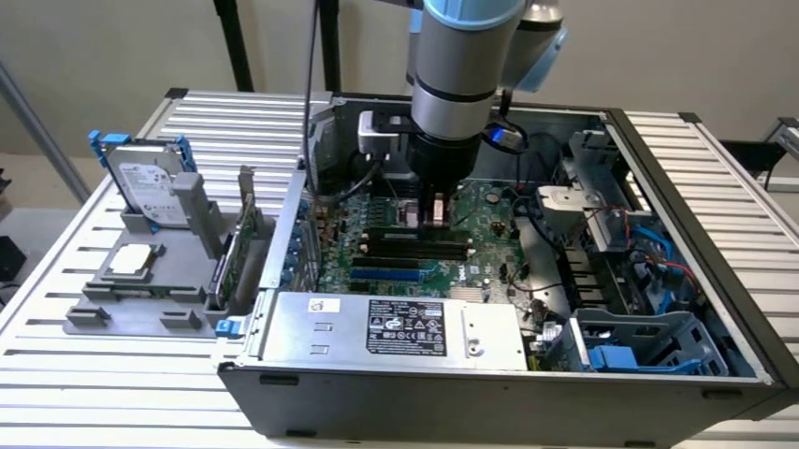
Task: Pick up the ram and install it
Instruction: 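Insert the ram into the slot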
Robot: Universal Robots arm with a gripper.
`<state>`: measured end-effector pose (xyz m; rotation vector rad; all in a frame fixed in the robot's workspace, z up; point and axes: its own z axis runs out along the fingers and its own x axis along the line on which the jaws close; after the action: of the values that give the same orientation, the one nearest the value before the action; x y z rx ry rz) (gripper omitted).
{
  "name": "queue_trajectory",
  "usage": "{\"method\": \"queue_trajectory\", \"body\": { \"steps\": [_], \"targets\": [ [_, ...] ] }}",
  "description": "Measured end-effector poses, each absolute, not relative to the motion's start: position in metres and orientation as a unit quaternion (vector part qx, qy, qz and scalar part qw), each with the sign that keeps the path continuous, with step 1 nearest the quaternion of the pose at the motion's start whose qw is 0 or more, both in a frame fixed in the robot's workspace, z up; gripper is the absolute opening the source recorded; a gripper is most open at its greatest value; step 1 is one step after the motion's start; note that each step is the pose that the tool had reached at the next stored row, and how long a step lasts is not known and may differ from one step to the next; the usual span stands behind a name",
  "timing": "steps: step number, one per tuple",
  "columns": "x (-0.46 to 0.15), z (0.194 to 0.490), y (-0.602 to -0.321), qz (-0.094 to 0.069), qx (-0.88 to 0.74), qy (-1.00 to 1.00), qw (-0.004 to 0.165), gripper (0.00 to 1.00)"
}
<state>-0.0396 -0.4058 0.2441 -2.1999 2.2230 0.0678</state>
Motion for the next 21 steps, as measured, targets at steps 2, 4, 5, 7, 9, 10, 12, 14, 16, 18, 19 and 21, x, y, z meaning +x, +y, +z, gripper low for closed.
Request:
{"method": "queue_trajectory", "body": {
  "steps": [2, 4, 5, 7, 9, 10, 12, 14, 16, 18, 19, 21],
  "targets": [
    [-0.0393, 0.2408, -0.4058, 0.021, -0.703, 0.711, 0.006, 0.13],
    [-0.039, 0.238, -0.4058, 0.019, -0.703, 0.711, 0.004, 0.13],
    [-0.0389, 0.2373, -0.4057, 0.019, -0.703, 0.711, 0.004, 0.13],
    [-0.0389, 0.2373, -0.4057, 0.019, -0.703, 0.711, 0.004, 0.13],
    [-0.0389, 0.2373, -0.4056, 0.019, -0.703, 0.711, 0.004, 0.13],
    [-0.0389, 0.2371, -0.4056, 0.019, -0.703, 0.711, 0.004, 0.13],
    [-0.0389, 0.2363, -0.4053, 0.018, -0.703, 0.711, 0.003, 0.13],
    [-0.0389, 0.2354, -0.4045, 0.015, -0.703, 0.711, 0.0, 0.13],
    [-0.0389, 0.2349, -0.4032, 0.013, -0.703, 0.711, -0.002, 0.13],
    [-0.0389, 0.2347, -0.4017, 0.011, -0.703, 0.711, -0.004, 0.13],
    [-0.0389, 0.2345, -0.4012, 0.01, -0.703, 0.711, -0.004, 0.13],
    [-0.0389, 0.2338, -0.4006, 0.009, -0.703, 0.711, -0.006, 0.13]
  ]
}}
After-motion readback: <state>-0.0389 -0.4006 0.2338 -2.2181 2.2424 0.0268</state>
